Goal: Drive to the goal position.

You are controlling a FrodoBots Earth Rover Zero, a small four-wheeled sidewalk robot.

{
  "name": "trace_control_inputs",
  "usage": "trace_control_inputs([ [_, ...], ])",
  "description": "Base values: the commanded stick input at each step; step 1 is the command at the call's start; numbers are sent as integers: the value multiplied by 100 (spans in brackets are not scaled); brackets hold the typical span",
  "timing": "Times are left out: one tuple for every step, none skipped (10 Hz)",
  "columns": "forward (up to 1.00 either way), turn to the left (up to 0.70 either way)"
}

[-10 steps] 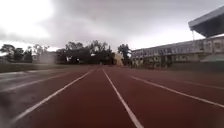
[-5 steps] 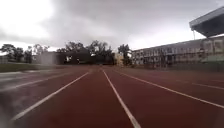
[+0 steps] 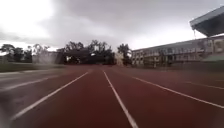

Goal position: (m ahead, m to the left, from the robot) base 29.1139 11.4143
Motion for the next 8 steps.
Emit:
trace_control_inputs([
  [45, 0],
  [45, 0],
  [45, 0],
  [45, 0],
  [45, 0],
  [45, 0],
  [45, 0],
  [45, 0],
])
